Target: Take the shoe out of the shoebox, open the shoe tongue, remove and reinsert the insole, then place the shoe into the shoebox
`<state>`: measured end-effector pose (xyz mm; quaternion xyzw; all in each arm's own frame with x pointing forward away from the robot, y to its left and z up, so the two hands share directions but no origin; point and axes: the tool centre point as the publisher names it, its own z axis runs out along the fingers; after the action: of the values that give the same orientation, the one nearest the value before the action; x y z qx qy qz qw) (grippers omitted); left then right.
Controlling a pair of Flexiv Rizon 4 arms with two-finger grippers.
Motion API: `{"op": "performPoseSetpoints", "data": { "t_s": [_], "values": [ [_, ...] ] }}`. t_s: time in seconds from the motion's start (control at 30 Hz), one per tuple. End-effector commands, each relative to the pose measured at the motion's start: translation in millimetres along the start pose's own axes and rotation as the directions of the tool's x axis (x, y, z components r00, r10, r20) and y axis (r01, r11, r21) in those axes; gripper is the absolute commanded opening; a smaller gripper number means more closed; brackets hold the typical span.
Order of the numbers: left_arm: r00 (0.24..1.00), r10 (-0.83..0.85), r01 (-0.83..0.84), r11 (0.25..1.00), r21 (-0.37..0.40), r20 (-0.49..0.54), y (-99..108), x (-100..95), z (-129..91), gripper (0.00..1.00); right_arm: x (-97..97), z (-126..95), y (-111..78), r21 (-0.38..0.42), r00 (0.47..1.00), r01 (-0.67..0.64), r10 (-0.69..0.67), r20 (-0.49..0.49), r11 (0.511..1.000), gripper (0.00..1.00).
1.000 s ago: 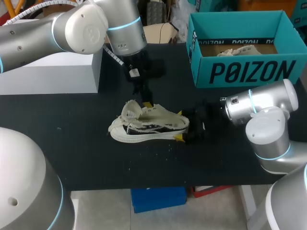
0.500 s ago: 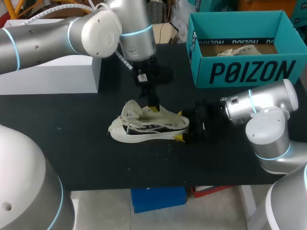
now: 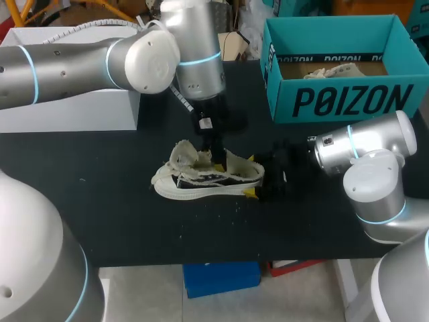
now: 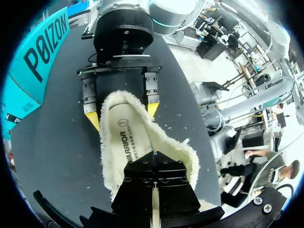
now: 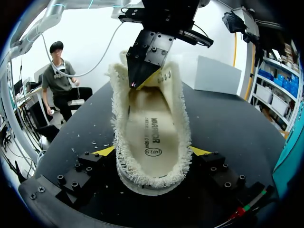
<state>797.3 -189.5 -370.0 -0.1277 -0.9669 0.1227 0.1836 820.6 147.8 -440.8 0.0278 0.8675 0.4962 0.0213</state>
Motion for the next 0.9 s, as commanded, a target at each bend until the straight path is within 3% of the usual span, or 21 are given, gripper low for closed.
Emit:
{"op": "performPoseSetpoints", "data": {
  "t_s": [0.03,0.6,0.9],
  "values": [
    [1.0,-0.005,0.005,1.0,0.007,-0.011,0,-0.6,15,0.0,-0.7,1,-2.5,0.002,1.0,-0.001,0.001,0.001,1.0,0.0],
    [1.0,-0.005,0.005,1.0,0.017,-0.016,0,0.0,16,0.0,-0.7,1,-2.5,0.002,1.0,-0.001,0.001,0.001,1.0,0.0],
    [0.998,-0.054,0.053,0.998,-0.041,-0.024,3,-6.0,4,0.0,-0.7,1,-2.5,0.002,1.0,-0.001,0.001,0.001,1.0,0.0]
  ]
}}
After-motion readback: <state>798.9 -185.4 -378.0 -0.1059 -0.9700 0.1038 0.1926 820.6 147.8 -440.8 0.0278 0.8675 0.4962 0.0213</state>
